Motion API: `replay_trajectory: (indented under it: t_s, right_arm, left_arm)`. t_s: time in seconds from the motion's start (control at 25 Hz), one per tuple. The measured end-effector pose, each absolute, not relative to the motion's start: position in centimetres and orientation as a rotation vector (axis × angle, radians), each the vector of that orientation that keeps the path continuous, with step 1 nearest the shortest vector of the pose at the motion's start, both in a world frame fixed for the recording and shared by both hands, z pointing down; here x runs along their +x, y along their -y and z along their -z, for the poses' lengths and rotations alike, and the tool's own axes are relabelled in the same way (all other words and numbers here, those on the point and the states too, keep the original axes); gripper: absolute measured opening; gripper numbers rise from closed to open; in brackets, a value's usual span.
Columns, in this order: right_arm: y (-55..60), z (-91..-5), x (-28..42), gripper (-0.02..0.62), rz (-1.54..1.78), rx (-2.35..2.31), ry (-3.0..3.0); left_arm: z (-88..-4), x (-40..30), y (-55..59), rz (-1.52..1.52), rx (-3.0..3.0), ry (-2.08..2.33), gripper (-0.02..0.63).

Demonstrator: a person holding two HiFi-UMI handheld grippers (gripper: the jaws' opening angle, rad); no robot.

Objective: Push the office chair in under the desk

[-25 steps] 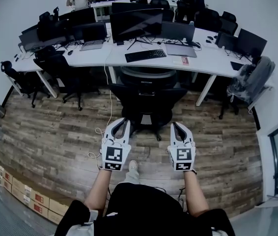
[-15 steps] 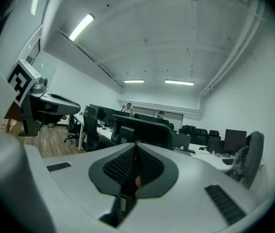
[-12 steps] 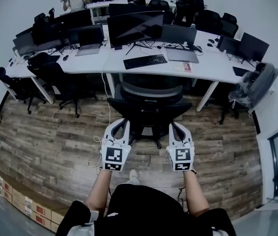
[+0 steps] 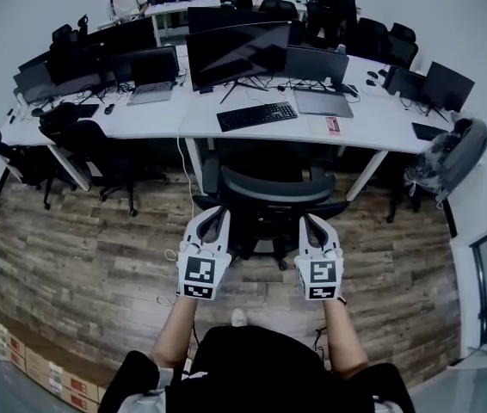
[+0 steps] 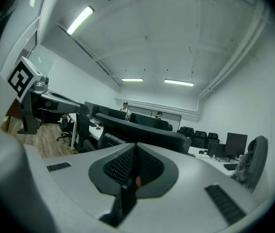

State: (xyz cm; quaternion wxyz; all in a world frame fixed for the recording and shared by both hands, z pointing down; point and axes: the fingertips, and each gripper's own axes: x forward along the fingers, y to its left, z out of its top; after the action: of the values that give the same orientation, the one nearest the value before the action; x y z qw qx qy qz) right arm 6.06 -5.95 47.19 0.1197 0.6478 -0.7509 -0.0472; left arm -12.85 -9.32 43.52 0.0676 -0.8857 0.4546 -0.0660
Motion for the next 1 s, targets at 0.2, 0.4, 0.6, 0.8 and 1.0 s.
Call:
replay_trajectory:
  t_s: [0.2,0.4,0.6,0.8,1.0]
  right_arm:
    - [8.0,-48.1,5.9,0.025,0.111,1.930,2.170]
    - [9.3,-48.8,7.1,0.026,0.094,1.980,2.110]
    - [9.7,-49.6,7.6,0.025,0.091,1.988,2.082]
    - [9.7,-50.5,8.8,0.026,0.081,1.979,2.057]
    - [9.7,-50.4,9.0,0.026,0.078,1.938,2.086]
  left_arm:
    - [-43.8,-13.0,12.7,0.201,-2.696,-1.329,0.034]
    - [-44.5,-11.9,14.6,0.234,-2.699,-1.253,0.034]
    - [-45.9,-11.4,15.1,0.250,-2.713,-1.223,0.034]
    - [-45.9,-11.0,15.5,0.224,-2.724,-1.227,0.034]
    - [-46.0,-10.8,15.3,0.238,-2.714,-1.273,0.034]
